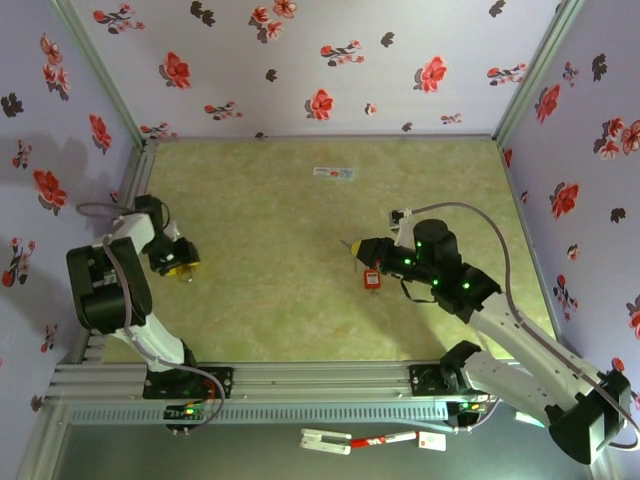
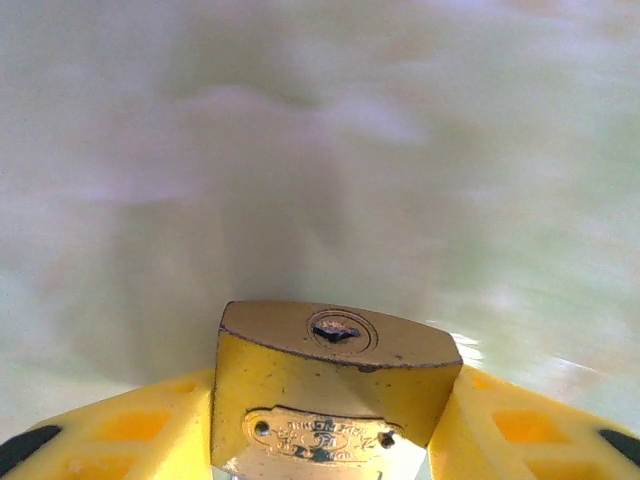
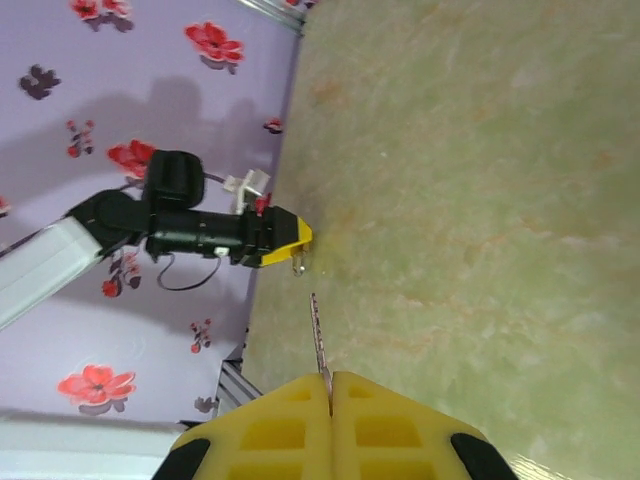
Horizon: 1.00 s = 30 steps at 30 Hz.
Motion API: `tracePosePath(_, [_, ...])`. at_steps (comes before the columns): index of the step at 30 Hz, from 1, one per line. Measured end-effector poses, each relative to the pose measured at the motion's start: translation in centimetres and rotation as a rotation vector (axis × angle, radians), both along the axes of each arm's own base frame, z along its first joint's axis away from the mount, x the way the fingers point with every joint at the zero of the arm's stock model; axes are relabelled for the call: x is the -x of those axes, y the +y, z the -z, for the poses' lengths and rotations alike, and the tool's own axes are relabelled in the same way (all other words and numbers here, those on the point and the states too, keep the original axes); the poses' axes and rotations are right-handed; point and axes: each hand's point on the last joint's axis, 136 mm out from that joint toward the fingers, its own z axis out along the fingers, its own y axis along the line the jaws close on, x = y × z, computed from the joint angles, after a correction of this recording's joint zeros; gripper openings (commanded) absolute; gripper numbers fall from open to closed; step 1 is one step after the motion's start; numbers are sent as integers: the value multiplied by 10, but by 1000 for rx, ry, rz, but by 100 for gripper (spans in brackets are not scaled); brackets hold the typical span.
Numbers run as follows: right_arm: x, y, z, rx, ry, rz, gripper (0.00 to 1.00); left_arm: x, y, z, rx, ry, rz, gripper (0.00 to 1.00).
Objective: Unlock with the key
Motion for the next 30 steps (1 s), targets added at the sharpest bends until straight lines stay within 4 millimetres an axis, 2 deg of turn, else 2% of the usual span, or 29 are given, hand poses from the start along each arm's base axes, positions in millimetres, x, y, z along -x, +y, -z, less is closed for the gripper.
tracePosePath(6, [-2, -12, 33, 50, 98, 42, 0, -11, -57, -26, 25, -114, 233, 27])
tracePosePath(14, [-1, -27, 41, 68, 128, 83, 0, -7, -97, -39, 11, -168, 434, 26])
tracePosePath(20, [3, -33, 57, 106, 180, 93, 0, 10, -137, -43, -6, -211, 638, 26])
tracePosePath(26, [8, -42, 69, 155, 214, 95, 0, 23, -190, -80, -20, -398, 921, 26])
tracePosePath(30, [13, -44, 75, 189, 220, 78, 0, 38, -220, -97, -16, -493, 1115, 26])
